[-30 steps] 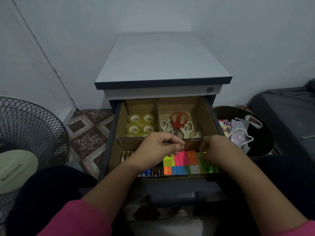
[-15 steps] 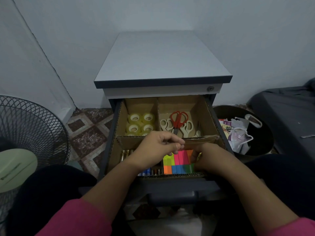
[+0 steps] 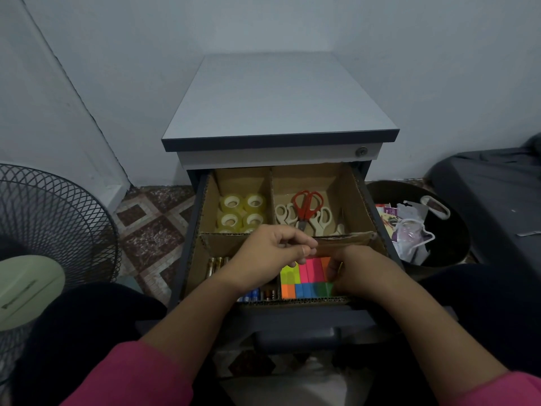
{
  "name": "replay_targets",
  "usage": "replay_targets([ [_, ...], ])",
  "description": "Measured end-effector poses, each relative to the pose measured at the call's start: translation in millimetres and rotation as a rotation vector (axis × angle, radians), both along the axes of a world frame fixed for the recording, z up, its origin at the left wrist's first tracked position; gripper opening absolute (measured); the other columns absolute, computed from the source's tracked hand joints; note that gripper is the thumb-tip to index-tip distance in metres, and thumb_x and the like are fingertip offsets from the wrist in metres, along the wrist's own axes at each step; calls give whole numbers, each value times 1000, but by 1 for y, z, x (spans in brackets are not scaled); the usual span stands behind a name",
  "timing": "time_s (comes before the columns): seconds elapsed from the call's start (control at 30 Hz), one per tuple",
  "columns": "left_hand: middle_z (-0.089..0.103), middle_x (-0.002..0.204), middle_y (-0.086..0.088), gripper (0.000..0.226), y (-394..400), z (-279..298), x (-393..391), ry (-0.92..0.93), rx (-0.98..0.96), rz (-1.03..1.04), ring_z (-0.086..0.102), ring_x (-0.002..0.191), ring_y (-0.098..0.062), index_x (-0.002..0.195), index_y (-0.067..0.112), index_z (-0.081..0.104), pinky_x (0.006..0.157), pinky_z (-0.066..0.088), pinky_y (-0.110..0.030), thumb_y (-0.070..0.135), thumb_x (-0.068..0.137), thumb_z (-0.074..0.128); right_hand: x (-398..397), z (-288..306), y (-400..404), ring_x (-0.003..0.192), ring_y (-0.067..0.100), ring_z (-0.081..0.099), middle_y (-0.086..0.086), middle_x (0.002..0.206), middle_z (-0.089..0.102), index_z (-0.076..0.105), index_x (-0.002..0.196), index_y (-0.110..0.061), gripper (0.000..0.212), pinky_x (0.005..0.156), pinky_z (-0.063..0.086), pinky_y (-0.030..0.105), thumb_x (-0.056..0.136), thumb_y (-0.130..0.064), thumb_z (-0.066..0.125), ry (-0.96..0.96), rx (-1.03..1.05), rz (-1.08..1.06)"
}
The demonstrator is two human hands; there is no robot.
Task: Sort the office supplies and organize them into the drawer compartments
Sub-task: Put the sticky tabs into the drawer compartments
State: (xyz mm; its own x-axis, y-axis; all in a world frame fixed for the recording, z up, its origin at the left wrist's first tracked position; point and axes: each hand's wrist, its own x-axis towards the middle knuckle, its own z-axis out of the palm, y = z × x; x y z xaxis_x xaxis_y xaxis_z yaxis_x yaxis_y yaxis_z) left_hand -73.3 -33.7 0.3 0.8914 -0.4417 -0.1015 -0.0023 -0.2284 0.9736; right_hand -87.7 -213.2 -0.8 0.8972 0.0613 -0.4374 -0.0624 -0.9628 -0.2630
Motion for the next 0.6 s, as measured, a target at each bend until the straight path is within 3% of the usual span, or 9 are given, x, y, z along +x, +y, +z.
replay_targets([
  [0.47,73,91,1,16,0,-1,1,6,-8,1,65,76,-5,96,14,70,69,51,-18,2,90,61,4,-2,-3,86,10,60,-10,87,61,59,69,-32,22,81,53,29,81,-17,68,-7,17,-9],
  [0.6,72,87,5,15,0,-1,1,0,3,-5,65,75,-2,98,11,70,69,52,-18,2,90,60,5,-1,-11,86,18,61,0,95,62,65,83,-22,13,74,51,29,87,-13,57,-199,-142,-99],
])
